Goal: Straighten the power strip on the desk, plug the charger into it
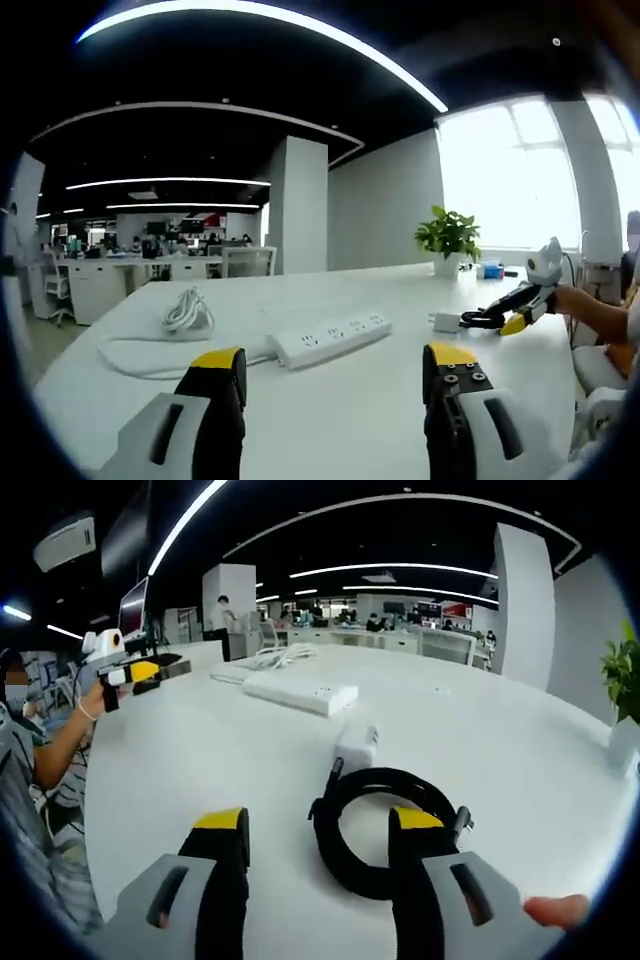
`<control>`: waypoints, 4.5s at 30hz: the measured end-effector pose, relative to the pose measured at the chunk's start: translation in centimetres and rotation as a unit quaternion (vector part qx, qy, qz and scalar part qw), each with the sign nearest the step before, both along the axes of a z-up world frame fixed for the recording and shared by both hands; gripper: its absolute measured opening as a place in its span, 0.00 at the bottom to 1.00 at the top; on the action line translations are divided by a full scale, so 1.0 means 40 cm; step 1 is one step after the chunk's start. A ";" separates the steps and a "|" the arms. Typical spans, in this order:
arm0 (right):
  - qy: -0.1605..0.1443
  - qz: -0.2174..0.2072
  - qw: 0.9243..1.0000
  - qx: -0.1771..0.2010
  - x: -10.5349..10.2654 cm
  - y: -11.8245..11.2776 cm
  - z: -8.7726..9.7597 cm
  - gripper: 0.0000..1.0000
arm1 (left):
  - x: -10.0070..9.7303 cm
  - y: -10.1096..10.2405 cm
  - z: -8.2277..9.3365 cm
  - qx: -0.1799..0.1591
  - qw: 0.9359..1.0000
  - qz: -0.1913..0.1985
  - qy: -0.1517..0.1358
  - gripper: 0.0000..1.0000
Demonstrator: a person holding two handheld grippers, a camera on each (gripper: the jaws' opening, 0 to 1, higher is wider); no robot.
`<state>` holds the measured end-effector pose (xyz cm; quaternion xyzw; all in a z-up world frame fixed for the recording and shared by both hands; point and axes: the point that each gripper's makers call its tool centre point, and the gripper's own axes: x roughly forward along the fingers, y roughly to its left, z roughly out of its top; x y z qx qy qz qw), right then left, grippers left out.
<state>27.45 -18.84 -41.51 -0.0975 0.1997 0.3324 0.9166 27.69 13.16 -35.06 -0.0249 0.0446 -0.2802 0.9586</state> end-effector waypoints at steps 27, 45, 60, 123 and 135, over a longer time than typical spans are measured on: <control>0.018 0.016 0.998 -0.050 0.018 -0.005 -0.023 0.41 | -0.022 -0.019 0.007 0.012 1.000 -0.007 -0.013 0.71; 0.040 0.033 0.997 -0.053 0.014 -0.003 -0.033 0.24 | -0.029 -0.032 0.013 0.016 1.000 -0.012 -0.018 0.70; 0.044 0.063 0.995 -0.056 0.003 0.011 -0.031 0.14 | -0.027 -0.035 0.010 0.015 1.000 -0.013 -0.016 0.70; -0.051 0.019 0.979 0.197 0.072 0.132 0.287 0.07 | -0.016 -0.054 0.035 0.022 0.999 -0.018 -0.030 0.70; -0.066 0.040 0.977 0.199 0.096 0.190 0.352 0.07 | -0.005 -0.065 0.053 0.028 0.998 -0.015 -0.048 0.73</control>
